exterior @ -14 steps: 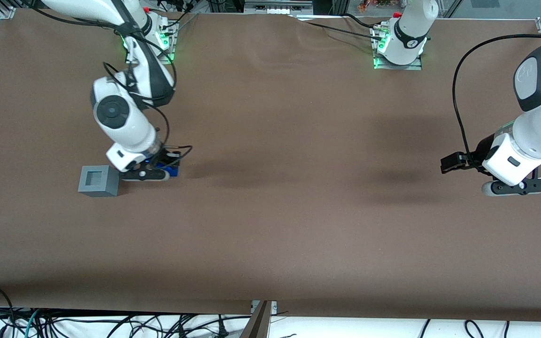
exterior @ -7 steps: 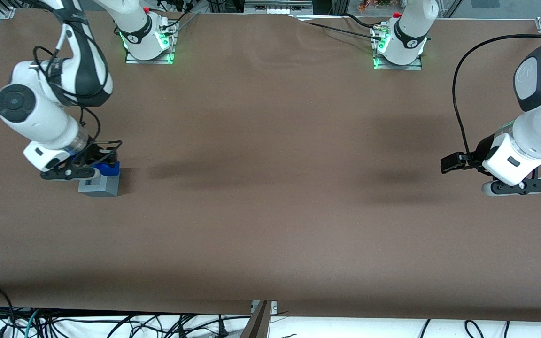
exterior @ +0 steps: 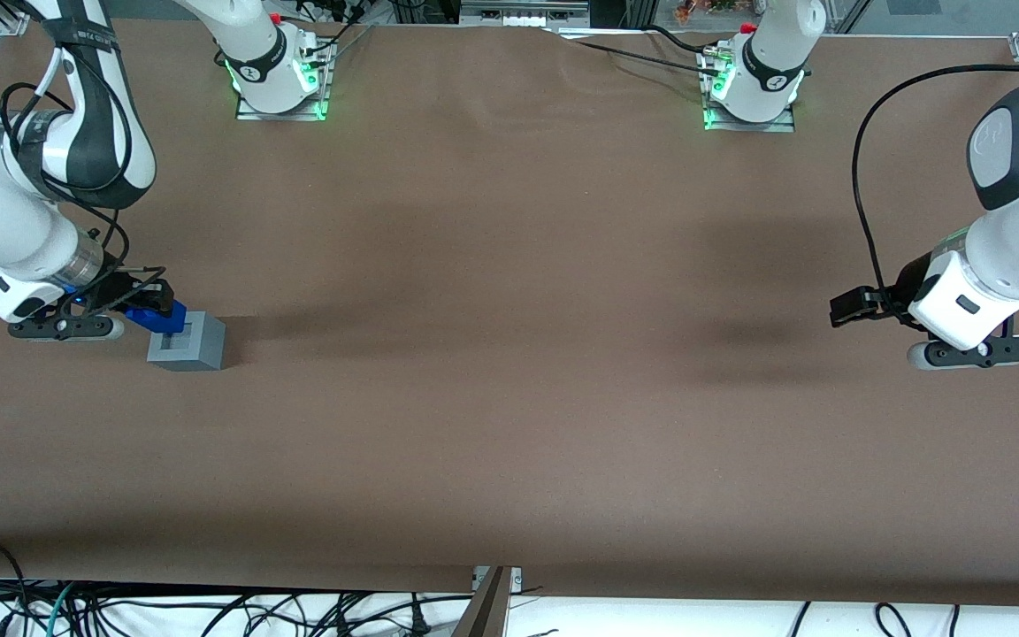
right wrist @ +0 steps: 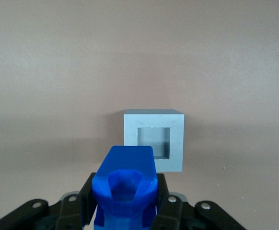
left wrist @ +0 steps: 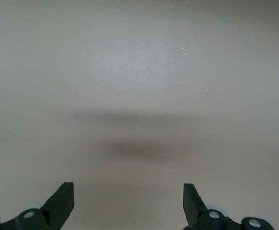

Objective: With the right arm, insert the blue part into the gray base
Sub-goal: 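Carry the blue block over the gray base's square hole, then lower the blue block into the gray base's hole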

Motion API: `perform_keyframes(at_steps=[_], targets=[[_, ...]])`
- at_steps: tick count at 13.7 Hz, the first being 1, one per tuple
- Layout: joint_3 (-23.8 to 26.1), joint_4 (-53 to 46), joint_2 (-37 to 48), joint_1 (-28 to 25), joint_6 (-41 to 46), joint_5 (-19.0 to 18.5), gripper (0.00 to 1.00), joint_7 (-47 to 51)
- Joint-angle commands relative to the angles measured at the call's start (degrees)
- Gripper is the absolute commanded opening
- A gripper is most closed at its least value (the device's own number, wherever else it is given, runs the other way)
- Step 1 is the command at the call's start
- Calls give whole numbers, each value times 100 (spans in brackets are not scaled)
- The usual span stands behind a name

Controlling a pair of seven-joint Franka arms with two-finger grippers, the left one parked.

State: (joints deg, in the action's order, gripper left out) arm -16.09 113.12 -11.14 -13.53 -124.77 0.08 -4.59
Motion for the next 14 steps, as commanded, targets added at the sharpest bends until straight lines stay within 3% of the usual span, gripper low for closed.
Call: perform_keyframes(at_steps=[1, 11, 14], targets=[[27, -177, -247, 131, -90, 202, 45, -234], [27, -168, -696, 351, -565, 352, 45, -568], [27, -168, -828, 474, -619, 720, 45, -1121]])
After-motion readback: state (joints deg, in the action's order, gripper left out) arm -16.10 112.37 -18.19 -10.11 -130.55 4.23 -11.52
